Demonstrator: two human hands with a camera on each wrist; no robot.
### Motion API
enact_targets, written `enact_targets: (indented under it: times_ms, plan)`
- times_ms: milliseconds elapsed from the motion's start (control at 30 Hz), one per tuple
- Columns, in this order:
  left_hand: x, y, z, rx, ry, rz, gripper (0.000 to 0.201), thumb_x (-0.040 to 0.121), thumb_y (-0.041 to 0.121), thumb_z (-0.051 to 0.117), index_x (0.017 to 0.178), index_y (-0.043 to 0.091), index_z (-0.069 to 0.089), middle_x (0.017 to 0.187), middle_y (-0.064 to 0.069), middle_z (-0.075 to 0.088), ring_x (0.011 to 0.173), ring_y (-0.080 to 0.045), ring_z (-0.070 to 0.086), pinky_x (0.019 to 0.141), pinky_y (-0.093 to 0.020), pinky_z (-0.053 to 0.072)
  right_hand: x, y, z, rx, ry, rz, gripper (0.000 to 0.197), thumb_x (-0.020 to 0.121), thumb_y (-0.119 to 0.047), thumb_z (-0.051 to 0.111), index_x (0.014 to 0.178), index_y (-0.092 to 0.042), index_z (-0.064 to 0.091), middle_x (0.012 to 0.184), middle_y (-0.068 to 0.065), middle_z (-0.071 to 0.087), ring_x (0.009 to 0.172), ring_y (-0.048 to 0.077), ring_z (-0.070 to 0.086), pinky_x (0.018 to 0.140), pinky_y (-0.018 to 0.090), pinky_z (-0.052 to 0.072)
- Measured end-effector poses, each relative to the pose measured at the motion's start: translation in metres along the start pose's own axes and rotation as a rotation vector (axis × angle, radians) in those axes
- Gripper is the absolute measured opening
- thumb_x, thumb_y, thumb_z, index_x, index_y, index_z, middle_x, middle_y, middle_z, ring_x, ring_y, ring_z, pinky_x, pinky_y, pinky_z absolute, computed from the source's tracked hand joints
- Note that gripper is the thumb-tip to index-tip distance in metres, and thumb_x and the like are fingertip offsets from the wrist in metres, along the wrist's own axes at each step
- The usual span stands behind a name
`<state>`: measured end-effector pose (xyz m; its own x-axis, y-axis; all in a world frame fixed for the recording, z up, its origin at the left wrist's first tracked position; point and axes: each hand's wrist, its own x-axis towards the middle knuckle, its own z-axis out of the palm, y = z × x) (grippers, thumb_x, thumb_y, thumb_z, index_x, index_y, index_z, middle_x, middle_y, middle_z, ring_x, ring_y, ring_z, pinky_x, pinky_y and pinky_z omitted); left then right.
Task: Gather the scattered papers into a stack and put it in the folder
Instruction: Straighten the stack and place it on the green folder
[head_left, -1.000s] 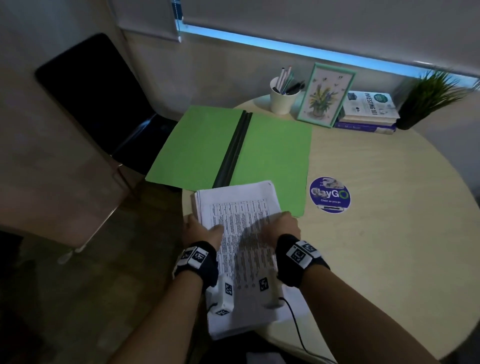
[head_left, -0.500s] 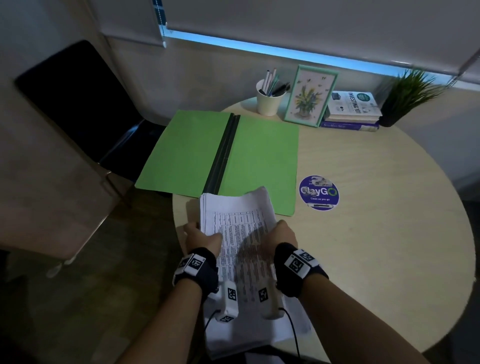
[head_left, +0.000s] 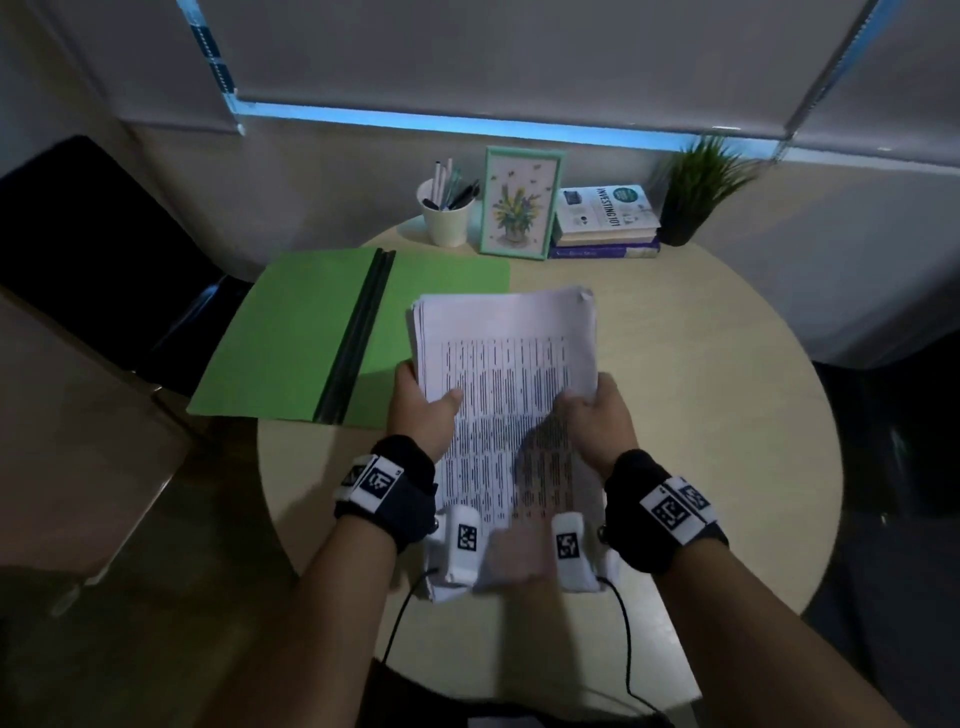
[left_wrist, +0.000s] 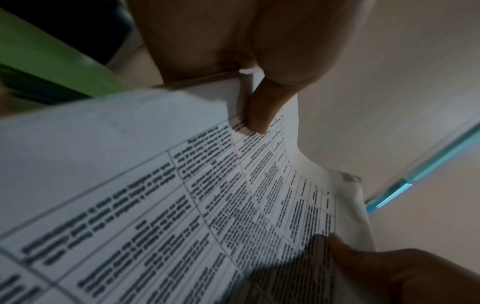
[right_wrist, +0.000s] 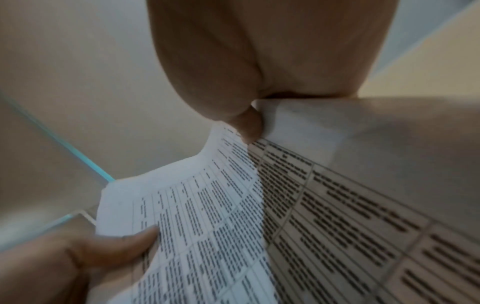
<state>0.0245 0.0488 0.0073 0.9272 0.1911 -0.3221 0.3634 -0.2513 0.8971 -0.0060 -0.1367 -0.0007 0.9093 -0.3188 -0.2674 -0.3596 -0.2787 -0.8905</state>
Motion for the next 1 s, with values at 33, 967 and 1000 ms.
enact_targets:
  times_ms: [33,967,1000]
  plan:
    - [-0.003,0.018,0.012,-0.01,-0.012,0.061,0.042,0.093,0.01,0.058,0.131,0.011,0.04,0.129,-0.003,0.056,0.115,-0.024,0.054,0.098,-0.035,0.041,0.001,-0.008,-0.015,0.036,0.025,-0.054,0.017,0.097,-0.015,0.047,0.112,-0.009,0.043,0.091,0.006,0.055,0.07,0.019,0.053,0.055,0.029,0.043]
    - [-0.051,0.066,0.149,0.074,-0.082,0.343,0.037,0.094,0.022,0.058,0.129,0.011,0.052,0.11,0.0,0.065,0.104,-0.02,0.062,0.086,-0.026,0.045,0.02,0.067,-0.184,0.255,0.115,-0.297,0.031,0.095,-0.001,0.051,0.124,-0.013,0.049,0.111,-0.005,0.062,0.106,0.01,0.058,0.089,0.02,0.05]
    - [-0.051,0.055,0.15,0.146,-0.101,0.314,0.036,0.095,0.025,0.057,0.127,0.01,0.053,0.106,0.001,0.065,0.102,-0.022,0.063,0.083,-0.024,0.045,0.019,0.077,-0.18,0.208,0.106,-0.277,0.034,0.095,-0.002,0.052,0.127,-0.013,0.049,0.114,-0.004,0.062,0.11,0.013,0.057,0.092,0.023,0.048]
